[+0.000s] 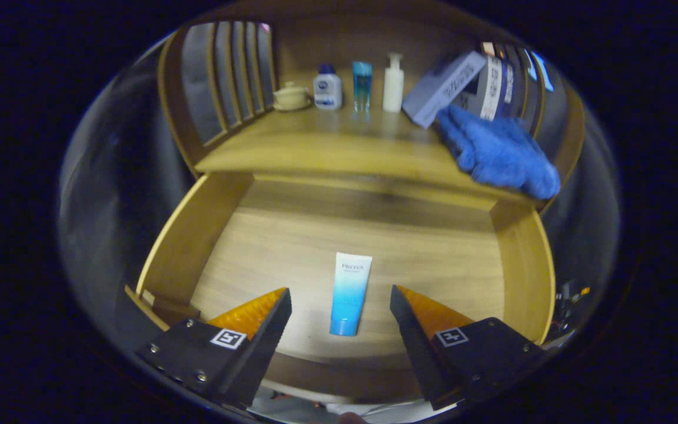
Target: Pull open the drawer, take out the items inside it, and place them on the countertop above the cabinet.
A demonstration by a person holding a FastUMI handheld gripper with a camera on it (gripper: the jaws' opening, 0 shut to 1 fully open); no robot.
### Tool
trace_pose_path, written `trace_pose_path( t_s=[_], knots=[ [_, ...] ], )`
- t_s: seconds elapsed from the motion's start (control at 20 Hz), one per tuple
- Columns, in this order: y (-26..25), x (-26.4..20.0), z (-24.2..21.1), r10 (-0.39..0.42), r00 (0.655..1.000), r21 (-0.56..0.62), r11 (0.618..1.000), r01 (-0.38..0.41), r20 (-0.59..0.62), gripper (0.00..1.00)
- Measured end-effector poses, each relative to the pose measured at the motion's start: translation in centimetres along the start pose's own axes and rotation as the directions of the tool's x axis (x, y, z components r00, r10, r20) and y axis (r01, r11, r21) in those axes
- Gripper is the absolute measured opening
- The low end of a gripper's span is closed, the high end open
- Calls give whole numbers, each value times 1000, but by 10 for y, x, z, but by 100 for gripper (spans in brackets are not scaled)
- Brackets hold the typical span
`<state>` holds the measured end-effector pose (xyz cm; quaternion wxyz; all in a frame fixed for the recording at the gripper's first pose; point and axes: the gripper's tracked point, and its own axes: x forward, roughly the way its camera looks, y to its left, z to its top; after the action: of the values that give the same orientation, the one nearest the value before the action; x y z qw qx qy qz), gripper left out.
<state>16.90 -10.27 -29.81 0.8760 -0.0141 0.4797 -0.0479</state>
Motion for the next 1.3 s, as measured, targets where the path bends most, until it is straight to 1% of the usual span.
trace_pose_path(
  t_s=[0.05, 0.15, 0.2, 0.3, 0.4, 0.45, 0.5, 0.55, 0.6, 0.65, 0.75, 0.8, 0.85, 0.95, 1.0, 1.15, 1.3],
  knots=[
    [-5, 12, -5, -19, 999, 16, 1000, 20, -40, 100],
    [-15, 29, -12, -63, 994, -17, 998, 61, -94, 100],
    [-16, 32, -21, -73, 988, -32, 997, 69, -137, 100],
    [-15, 45, -32, -64, 980, -43, 997, 57, -190, 100],
    [-11, 51, -45, -47, 967, -21, 999, 43, -251, 100],
    [-10, 54, -57, -53, 950, -31, 998, 46, -306, 99],
    [-11, 59, -52, -60, 957, -32, 998, 53, -283, 86],
    [-7, 59, -51, -40, 953, -23, 999, 35, -299, 73],
    [-8, 64, -48, -40, 955, -10, 999, 39, -292, 57],
    [-10, 58, -52, -41, 956, -7, 999, 40, -289, 40],
    [-10, 60, -46, -47, 958, 3, 999, 50, -281, 40],
    [-10, 58, -41, -42, 965, 28, 998, 51, -258, 37],
    [-8, 55, -38, -28, 971, 58, 997, 43, -238, 37],
    [-3, 51, -36, 22, 977, 124, 992, 5, -213, 36],
    [0, 48, -31, 45, 981, 136, 990, -20, -187, 36],
    [2, 35, -19, 67, 995, 141, 988, -56, -75, 36],
    [-3, 23, -4, 93, 994, 158, 982, -101, 56, 36]
  ],
)
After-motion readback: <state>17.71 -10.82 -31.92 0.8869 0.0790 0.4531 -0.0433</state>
